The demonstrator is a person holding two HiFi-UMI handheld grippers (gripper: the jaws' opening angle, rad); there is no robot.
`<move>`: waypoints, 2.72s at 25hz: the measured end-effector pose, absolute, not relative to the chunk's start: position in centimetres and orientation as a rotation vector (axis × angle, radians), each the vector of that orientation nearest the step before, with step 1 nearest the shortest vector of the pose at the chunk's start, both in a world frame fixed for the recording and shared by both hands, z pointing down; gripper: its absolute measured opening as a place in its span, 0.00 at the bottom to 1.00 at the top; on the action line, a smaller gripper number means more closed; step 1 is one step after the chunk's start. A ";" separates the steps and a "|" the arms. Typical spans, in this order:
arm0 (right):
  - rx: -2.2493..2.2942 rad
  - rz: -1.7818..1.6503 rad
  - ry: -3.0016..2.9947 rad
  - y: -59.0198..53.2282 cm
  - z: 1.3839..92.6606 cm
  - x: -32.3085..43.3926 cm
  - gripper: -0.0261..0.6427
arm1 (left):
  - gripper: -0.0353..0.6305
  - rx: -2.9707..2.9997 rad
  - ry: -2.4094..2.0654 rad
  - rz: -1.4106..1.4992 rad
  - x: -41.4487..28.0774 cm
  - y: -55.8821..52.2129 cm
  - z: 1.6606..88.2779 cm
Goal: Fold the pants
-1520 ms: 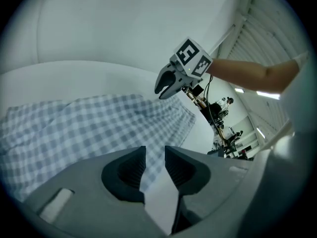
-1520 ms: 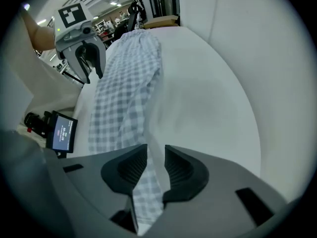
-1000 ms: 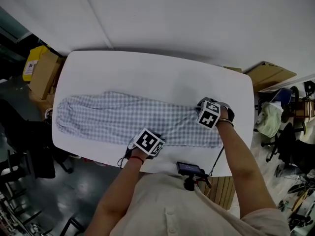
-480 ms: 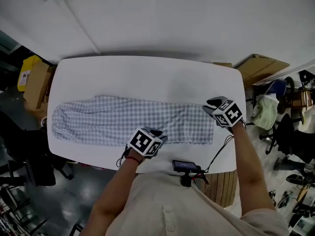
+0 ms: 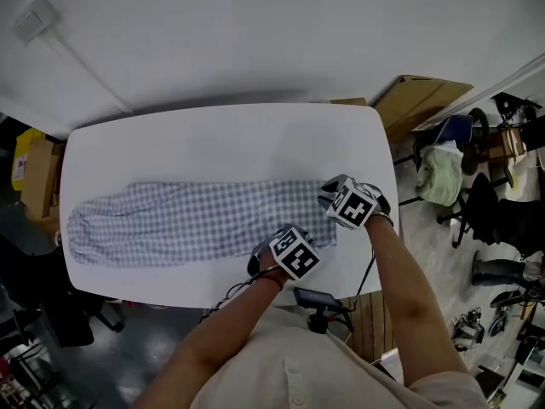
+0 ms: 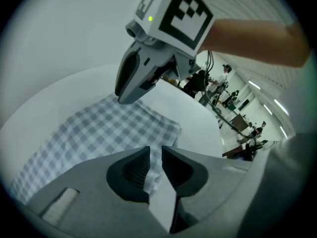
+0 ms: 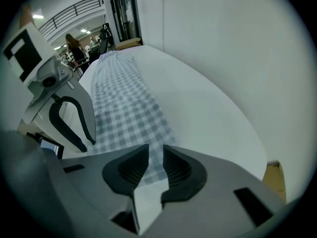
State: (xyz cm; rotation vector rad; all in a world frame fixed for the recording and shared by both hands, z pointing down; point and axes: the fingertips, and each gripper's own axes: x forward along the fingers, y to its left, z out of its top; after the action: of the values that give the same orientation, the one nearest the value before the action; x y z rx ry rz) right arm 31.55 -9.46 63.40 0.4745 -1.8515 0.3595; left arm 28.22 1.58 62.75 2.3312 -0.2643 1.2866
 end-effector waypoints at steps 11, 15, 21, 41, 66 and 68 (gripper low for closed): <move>0.540 0.414 -1.768 -9.6 64.8 36.6 0.19 | 0.19 2.107 -0.173 1.194 35.4 3.5 64.2; 0.924 0.820 -1.970 -8.1 60.7 38.9 0.17 | 0.19 2.102 -0.158 0.996 34.7 3.2 61.6; 1.212 1.187 -1.815 -0.2 61.8 40.2 0.26 | 0.19 2.086 -0.160 0.812 32.9 1.4 58.2; 1.374 0.770 -1.648 0.3 61.7 36.4 0.09 | 0.31 1.833 -0.253 0.716 31.3 -3.8 57.7; 1.168 0.383 -1.713 0.2 58.0 32.3 0.09 | 0.09 1.940 -0.314 1.204 36.4 -7.2 61.8; 1.197 0.391 -1.721 0.3 57.1 32.9 0.09 | 0.09 1.928 -0.300 1.123 36.9 -7.3 60.6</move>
State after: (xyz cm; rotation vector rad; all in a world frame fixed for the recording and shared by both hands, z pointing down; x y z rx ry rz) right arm 32.90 0.29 57.08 1.1974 -1.7212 0.3905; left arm 36.95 -7.31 60.62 1.9281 -0.2996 1.1233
